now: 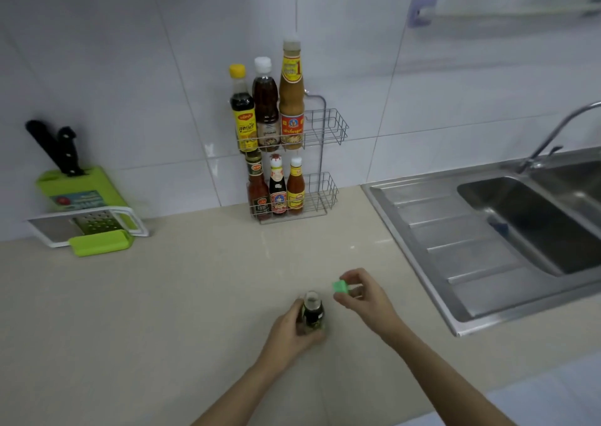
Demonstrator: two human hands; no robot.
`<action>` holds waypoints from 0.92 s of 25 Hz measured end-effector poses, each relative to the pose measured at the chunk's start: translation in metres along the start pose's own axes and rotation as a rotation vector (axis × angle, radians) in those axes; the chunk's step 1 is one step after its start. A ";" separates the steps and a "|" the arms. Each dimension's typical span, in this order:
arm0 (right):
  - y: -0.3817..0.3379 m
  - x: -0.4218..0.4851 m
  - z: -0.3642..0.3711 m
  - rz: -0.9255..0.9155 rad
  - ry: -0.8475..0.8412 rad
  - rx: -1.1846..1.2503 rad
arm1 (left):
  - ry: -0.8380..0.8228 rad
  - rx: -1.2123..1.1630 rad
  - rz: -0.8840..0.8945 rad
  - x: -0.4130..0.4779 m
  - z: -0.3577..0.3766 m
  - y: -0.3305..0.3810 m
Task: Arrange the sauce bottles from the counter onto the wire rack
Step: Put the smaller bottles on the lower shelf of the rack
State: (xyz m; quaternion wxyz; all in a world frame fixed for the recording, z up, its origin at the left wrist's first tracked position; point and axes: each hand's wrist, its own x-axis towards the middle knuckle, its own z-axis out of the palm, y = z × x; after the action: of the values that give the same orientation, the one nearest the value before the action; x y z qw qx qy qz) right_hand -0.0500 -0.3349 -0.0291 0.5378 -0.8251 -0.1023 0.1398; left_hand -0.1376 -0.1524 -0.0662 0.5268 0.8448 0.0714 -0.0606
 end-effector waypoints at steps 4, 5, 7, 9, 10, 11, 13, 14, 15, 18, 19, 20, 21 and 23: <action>-0.060 0.010 -0.005 -0.203 -0.160 0.110 | 0.093 0.130 -0.015 0.005 -0.018 0.028; -0.071 0.012 -0.007 -0.247 -0.207 0.018 | 0.091 0.172 -0.003 0.006 -0.023 0.036; -0.089 0.018 -0.011 -0.319 -0.243 -0.118 | 0.103 0.190 0.019 0.010 -0.034 0.049; -0.099 0.023 -0.015 -0.337 -0.242 -0.115 | 0.138 0.166 0.031 0.012 -0.041 0.058; -0.101 0.023 -0.016 -0.340 -0.247 -0.090 | 0.157 0.152 0.035 0.012 -0.044 0.061; -0.103 0.024 -0.015 -0.343 -0.257 -0.058 | 0.169 0.136 0.040 0.012 -0.048 0.063; -0.102 0.023 -0.011 -0.345 -0.270 0.039 | 0.169 0.121 0.048 0.012 -0.053 0.068; -0.102 0.022 -0.009 -0.350 -0.262 0.072 | 0.169 0.122 0.050 0.012 -0.055 0.070; -0.103 0.022 -0.006 -0.358 -0.237 0.083 | 0.178 0.126 0.050 0.011 -0.057 0.072; -0.108 0.023 0.003 -0.368 -0.080 0.012 | 0.206 0.150 0.045 0.011 -0.059 0.076; -0.109 0.023 0.005 -0.366 -0.024 -0.033 | 0.205 0.150 0.043 0.011 -0.059 0.078; -0.110 0.023 0.006 -0.363 0.015 -0.070 | 0.202 0.151 0.042 0.010 -0.059 0.079; -0.110 0.023 0.007 -0.357 0.042 -0.094 | 0.198 0.157 0.043 0.010 -0.059 0.079; -0.108 0.022 0.008 -0.354 0.071 -0.100 | 0.199 0.161 0.046 0.009 -0.058 0.079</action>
State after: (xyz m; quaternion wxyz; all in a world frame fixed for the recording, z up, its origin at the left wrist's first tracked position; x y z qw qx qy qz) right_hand -0.0340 -0.2778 0.0640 0.5155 -0.8244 -0.2336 0.0088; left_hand -0.1127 -0.1336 0.0272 0.4490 0.8875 0.0988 0.0304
